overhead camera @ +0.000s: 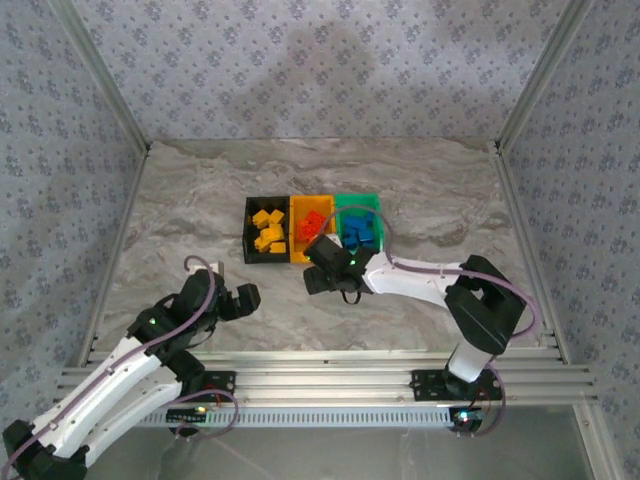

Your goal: Sort the legos into containers by color

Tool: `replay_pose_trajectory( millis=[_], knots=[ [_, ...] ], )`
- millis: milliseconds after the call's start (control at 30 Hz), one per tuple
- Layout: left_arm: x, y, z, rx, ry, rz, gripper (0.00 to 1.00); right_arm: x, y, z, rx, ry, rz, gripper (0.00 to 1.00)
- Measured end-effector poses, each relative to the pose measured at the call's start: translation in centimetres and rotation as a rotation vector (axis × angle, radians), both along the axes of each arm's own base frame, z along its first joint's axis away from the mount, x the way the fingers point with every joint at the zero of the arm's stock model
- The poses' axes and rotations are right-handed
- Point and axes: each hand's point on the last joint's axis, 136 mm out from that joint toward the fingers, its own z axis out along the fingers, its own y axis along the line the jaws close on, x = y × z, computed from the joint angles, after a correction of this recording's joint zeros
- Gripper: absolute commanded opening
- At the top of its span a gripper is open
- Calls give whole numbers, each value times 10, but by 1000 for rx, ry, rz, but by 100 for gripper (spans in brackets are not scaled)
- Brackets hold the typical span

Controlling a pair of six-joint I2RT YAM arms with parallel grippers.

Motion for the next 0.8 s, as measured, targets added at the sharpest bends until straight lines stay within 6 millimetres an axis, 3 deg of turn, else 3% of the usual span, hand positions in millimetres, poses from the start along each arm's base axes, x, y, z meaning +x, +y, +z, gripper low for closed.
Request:
replay_pose_trajectory(
  millis=[267, 467, 600, 733, 800],
  knots=[
    [3, -1, 2, -8, -11, 6, 100, 21, -7, -35, -82, 27, -29, 72],
    [3, 0, 2, -7, -12, 8, 100, 33, 3, -38, -112, 1, 1, 51],
    [3, 0, 2, -10, -10, 12, 100, 30, 10, -39, -110, -8, 28, 37],
    [3, -1, -1, -12, -10, 12, 100, 23, 14, -38, -91, -17, 42, 29],
    [4, -1, -1, -13, -13, 12, 100, 11, 14, -38, -73, -3, 58, 27]
  ],
)
